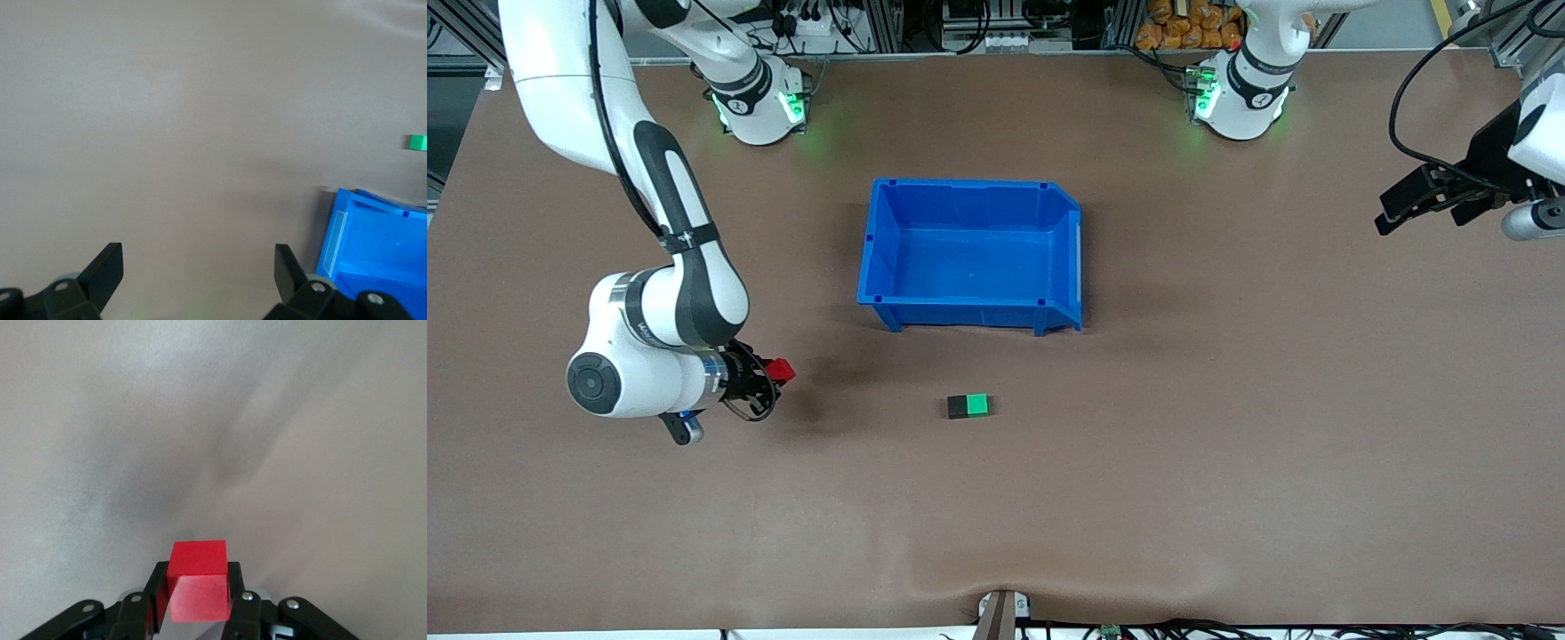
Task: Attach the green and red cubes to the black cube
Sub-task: 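Carry the red cube with the right gripper toward the black cube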
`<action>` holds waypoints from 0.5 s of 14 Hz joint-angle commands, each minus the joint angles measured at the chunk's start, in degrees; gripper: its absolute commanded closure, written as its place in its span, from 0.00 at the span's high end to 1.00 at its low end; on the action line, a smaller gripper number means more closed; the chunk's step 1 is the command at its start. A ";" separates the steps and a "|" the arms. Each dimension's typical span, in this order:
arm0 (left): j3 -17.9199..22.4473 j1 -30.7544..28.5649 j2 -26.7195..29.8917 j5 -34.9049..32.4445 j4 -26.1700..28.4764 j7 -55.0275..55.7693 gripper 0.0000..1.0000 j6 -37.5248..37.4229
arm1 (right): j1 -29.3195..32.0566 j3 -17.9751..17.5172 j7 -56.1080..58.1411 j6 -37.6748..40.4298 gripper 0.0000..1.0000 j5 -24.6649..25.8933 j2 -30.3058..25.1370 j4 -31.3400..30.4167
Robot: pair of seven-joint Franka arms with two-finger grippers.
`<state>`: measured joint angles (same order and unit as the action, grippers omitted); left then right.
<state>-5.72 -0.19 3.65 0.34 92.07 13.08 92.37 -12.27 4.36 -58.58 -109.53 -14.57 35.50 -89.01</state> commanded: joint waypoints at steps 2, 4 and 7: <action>-0.35 -0.43 0.57 -1.13 -0.40 -1.74 1.00 -0.87 | -2.31 0.39 -4.77 -0.07 0.00 -0.63 -0.43 0.59; -0.35 -0.60 0.13 -1.13 -0.58 -1.66 1.00 -0.70 | -3.02 0.39 -6.10 -0.07 0.00 -0.63 -0.43 0.77; 0.01 -0.78 -0.31 -1.22 -0.85 -1.57 1.00 -0.96 | -4.60 0.39 -9.61 -0.33 0.00 -0.63 -0.25 1.12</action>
<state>-5.60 -0.47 3.59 0.32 91.97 12.60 92.34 -15.44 4.34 -65.37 -109.80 -14.58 35.50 -88.40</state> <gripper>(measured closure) 0.000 0.608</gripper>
